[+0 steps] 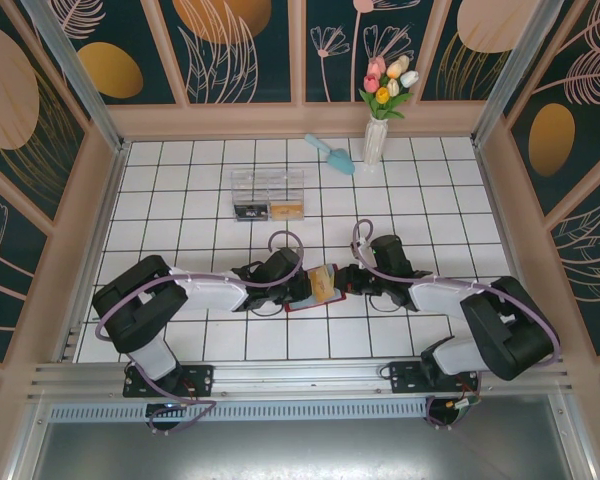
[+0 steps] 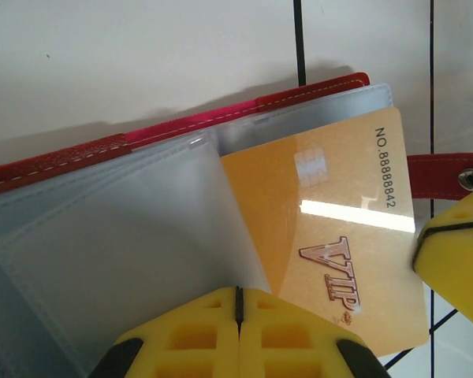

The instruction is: Take the credit cards out of the card holder

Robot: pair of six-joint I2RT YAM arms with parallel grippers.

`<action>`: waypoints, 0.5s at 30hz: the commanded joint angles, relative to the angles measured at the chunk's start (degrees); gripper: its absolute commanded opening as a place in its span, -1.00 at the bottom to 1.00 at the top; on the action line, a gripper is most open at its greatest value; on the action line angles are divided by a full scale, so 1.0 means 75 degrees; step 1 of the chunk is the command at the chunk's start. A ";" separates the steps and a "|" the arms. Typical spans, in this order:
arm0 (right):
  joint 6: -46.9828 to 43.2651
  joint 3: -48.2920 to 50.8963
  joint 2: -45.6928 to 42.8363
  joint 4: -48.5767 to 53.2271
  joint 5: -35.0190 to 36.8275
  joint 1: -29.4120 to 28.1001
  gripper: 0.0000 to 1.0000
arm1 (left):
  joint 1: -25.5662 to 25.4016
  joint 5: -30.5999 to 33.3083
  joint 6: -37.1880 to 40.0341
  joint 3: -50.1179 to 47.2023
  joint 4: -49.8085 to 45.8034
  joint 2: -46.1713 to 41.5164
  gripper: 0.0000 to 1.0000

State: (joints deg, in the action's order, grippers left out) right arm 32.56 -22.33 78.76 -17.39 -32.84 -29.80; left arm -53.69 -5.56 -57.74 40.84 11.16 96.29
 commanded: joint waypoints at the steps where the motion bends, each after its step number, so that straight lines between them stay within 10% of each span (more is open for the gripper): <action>1: 0.0134 -0.0058 0.0148 -0.0338 -0.0153 -0.0097 -0.81 | -0.0013 -0.0067 -0.0043 0.0075 -0.0164 0.0110 -0.87; 10: 0.0101 -0.0251 0.0383 -0.0321 -0.0116 -0.0163 -0.66 | -0.0014 -0.0043 -0.0036 0.0051 -0.0222 0.0062 -0.87; 15: 0.0080 -0.0281 0.0299 -0.0232 0.0058 -0.0163 -1.00 | -0.0018 -0.0012 -0.0037 0.0007 -0.0243 -0.0014 -0.87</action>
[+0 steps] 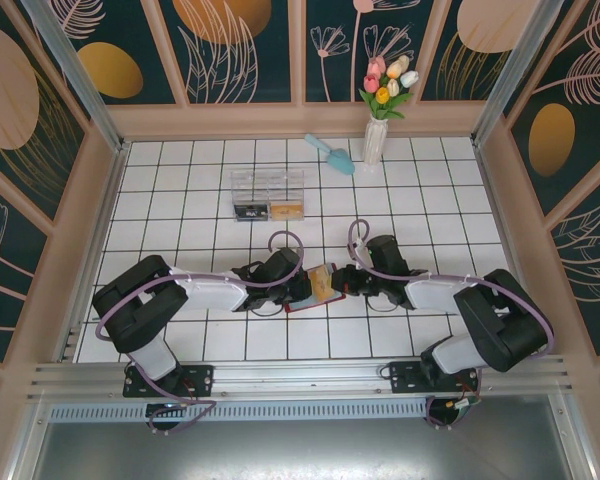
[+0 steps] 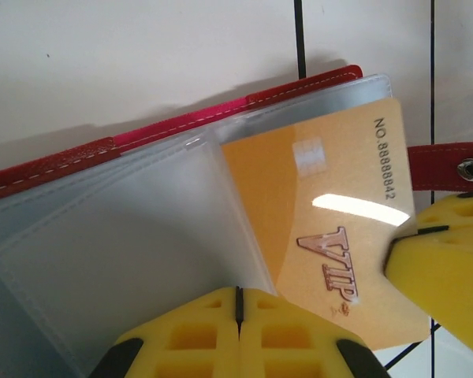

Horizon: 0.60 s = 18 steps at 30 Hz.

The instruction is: Take the credit cards out of the card holder

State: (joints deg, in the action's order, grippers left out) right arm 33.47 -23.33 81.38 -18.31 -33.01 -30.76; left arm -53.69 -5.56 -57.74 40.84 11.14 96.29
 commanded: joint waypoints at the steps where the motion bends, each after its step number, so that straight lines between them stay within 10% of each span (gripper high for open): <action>1: -0.0067 -0.0157 -0.0088 -0.0054 0.0117 -0.0032 -1.00 | -0.0024 0.0008 -0.0038 0.0001 -0.0253 -0.0050 -0.87; 10: -0.0644 -0.0537 -0.1438 0.1556 0.1078 -0.0035 -1.00 | -0.0008 0.1195 0.0245 -0.0082 -0.0503 -0.1598 -0.56; 18: -0.1705 -0.1733 -0.1767 0.2224 0.2169 -0.0508 -1.00 | -0.0002 0.3638 0.0616 -0.0243 -0.1942 -0.4029 0.73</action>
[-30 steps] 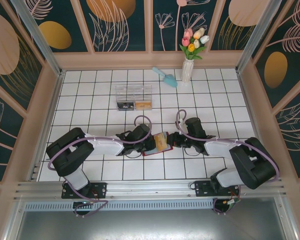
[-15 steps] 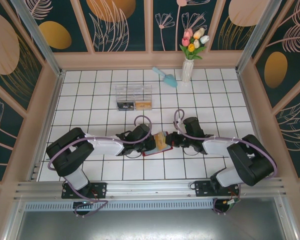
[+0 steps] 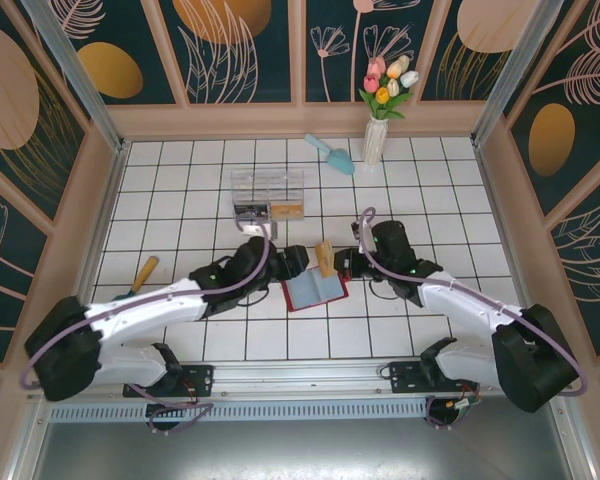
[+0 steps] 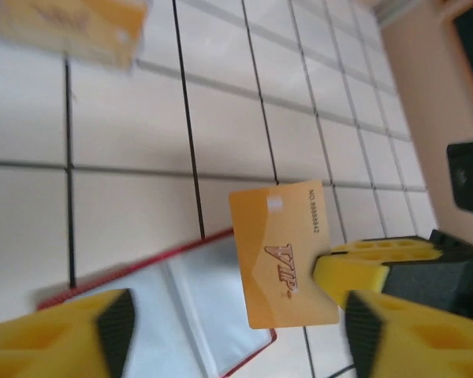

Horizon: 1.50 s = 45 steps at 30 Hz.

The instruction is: Take the credit cards out of the card holder

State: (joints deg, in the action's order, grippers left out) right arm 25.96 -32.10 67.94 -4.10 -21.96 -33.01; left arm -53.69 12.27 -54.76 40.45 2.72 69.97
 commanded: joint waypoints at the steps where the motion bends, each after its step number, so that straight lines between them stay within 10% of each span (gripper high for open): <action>1: -0.1009 -0.0820 0.0159 0.0337 0.0895 -0.0310 -1.00 | -0.0008 0.1505 0.0297 -0.0243 -0.0960 -0.0826 0.92; 23: -0.9050 -0.5322 0.4526 0.1696 0.2584 -0.1078 -1.00 | -0.0002 0.2906 0.1042 -0.1743 -0.1836 -0.5199 0.98; 45: -1.1897 -0.6446 0.5651 0.1805 0.3128 -0.1247 -1.00 | -0.0002 0.2896 0.1056 -0.1994 -0.2231 -0.5809 0.98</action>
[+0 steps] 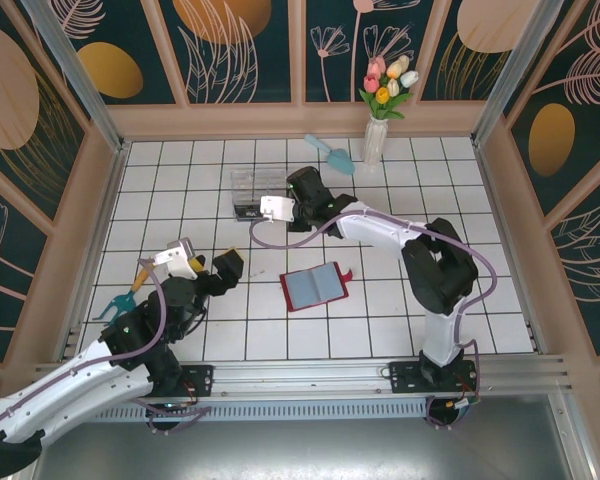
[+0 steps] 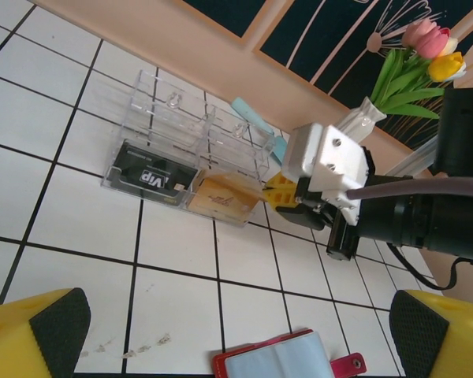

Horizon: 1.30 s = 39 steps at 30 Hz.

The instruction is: Take the credit cards out of the card holder

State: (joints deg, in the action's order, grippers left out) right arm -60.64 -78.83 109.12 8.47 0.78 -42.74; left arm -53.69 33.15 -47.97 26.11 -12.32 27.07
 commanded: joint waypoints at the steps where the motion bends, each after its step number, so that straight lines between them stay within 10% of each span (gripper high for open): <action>1: -0.0385 -0.0201 0.0184 0.0119 0.0106 0.0061 -1.00 | -0.0002 0.0122 0.0149 -0.0083 -0.0244 -0.0101 0.98; 39: -0.0319 -0.0684 0.1303 -0.0233 0.0192 0.0297 -1.00 | -0.0007 0.0163 -0.0044 -0.0247 -0.0338 -0.0057 0.98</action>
State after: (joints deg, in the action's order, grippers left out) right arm -63.13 -82.37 116.57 7.51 2.57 -40.86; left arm -53.69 33.54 -48.05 24.71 -14.41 26.87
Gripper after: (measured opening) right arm 0.046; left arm 0.988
